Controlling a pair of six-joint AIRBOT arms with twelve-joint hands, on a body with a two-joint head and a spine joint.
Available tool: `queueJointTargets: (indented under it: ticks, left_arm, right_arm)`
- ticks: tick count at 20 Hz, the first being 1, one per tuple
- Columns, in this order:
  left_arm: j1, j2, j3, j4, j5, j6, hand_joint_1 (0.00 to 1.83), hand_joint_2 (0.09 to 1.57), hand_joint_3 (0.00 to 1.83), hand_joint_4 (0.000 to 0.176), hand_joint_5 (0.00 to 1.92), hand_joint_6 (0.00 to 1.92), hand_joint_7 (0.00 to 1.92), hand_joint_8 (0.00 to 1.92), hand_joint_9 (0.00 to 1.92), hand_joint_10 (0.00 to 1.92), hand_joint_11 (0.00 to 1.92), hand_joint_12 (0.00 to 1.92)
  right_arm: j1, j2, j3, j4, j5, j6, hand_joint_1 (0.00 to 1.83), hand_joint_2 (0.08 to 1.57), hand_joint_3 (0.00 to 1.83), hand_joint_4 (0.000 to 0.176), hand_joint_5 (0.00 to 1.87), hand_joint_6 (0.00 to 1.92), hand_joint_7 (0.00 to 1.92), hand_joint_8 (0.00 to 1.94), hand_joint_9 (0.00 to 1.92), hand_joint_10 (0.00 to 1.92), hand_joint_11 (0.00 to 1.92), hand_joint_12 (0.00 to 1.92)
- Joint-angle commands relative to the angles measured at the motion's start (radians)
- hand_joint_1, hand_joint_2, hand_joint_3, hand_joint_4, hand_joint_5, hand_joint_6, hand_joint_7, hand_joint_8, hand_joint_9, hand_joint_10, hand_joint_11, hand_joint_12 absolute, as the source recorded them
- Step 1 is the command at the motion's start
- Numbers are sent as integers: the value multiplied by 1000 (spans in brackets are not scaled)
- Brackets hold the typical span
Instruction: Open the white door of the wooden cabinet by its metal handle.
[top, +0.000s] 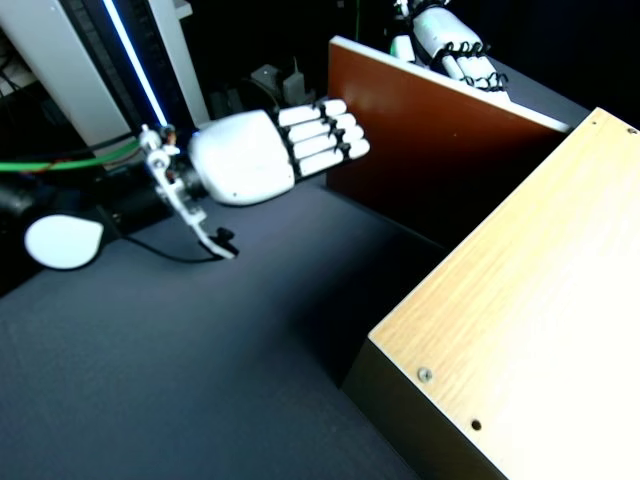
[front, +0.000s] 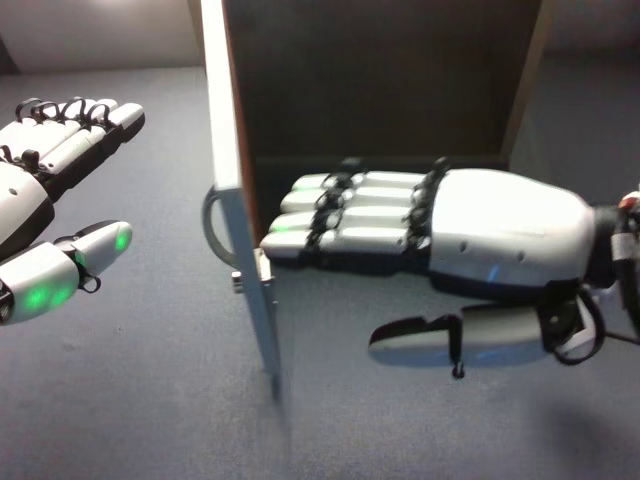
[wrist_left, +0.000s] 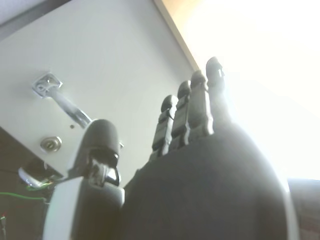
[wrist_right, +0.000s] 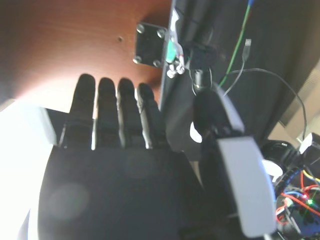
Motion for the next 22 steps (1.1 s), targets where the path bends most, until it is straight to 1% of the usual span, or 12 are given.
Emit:
queueJointTargets:
  ticks: [1, 5, 8, 10, 11, 14, 15, 17, 18, 19, 21, 22]
  left_arm:
    - [-4, 6, 6, -9, -128, 0, 296, 1523, 0, 42, 0, 0, 0, 0, 24, 1, 0, 192]
    - [-4, 5, 11, -17, -124, 4, 294, 1524, 0, 42, 0, 0, 0, 0, 24, 2, 0, 193]
    - [-4, 4, 15, -20, -120, 5, 294, 1524, 0, 42, 0, 0, 0, 0, 24, 1, 0, 193]
    - [-4, 2, 17, -22, -116, 5, 284, 1527, 1, 37, 0, 0, 0, 0, 19, 0, 0, 185]
    - [-4, 1, 20, -24, -114, 5, 294, 1524, 0, 42, 0, 0, 0, 0, 24, 2, 0, 193]
    - [-4, -4, 25, -29, -112, 5, 282, 1528, 1, 36, 0, 0, 0, 0, 19, 0, 0, 183]
    - [-4, -5, 27, -30, -111, 5, 294, 1524, 0, 42, 0, 0, 0, 0, 24, 2, 0, 193]
    - [-5, -7, 28, -30, -109, 5, 284, 1527, 1, 37, 0, 0, 0, 0, 19, 0, 0, 185]
    - [-5, -8, 28, -30, -108, 5, 294, 1524, 0, 42, 0, 0, 0, 0, 24, 2, 0, 193]
    - [-6, -9, 28, -31, -108, 4, 296, 1523, 0, 43, 0, 0, 0, 0, 25, 2, 0, 195]
    - [-7, -9, 26, -31, -113, 4, 282, 1528, 1, 36, 0, 0, 0, 0, 19, 0, 0, 183]
    - [-6, -9, 25, -31, -116, 4, 294, 1524, 0, 42, 0, 0, 0, 0, 24, 2, 0, 193]
  right_arm:
    - [18, -8, 1, 48, 111, 8, 456, 1395, 0, 0, 97, 2, 136, 7, 54, 4, 32, 11]
    - [38, -39, 8, 37, 104, 8, 585, 1321, 0, 0, 8, 0, 41, 0, 5, 0, 35, 10]
    - [46, -58, 11, 33, 104, 8, 359, 1413, 18, 0, 0, 0, 0, 0, 0, 0, 4, 0]
    - [58, -74, 13, 26, 104, 8, 302, 1429, 10, 0, 0, 0, 0, 0, 0, 0, 0, 0]
    - [64, -83, 14, 20, 104, 8, 167, 1470, 22, 0, 0, 0, 0, 0, 0, 0, 0, 0]
    - [71, -98, 16, 14, 104, 8, 88, 1502, 7, 0, 0, 0, 0, 0, 0, 0, 0, 0]
    - [74, -104, 17, 14, 104, 8, 296, 1457, 0, 0, 0, 0, 0, 0, 0, 0, 0, 0]
    - [80, -117, 19, 14, 104, 8, 386, 1424, 0, 0, 0, 0, 0, 0, 0, 0, 0, 0]
    - [83, -122, 20, 13, 104, 8, 549, 1369, 0, 0, 5, 2, 0, 0, 0, 0, 0, 0]
    - [84, -124, 20, 12, 104, 8, 273, 1441, 7, 0, 5, 1, 7, 2, 0, 0, 0, 0]
    - [83, -123, 19, 13, 101, 8, 334, 1437, 0, 0, 0, 0, 25, 5, 5, 1, 0, 0]
    - [83, -123, 18, 15, 92, 8, 538, 1344, 0, 0, 41, 4, 78, 8, 32, 4, 35, 13]
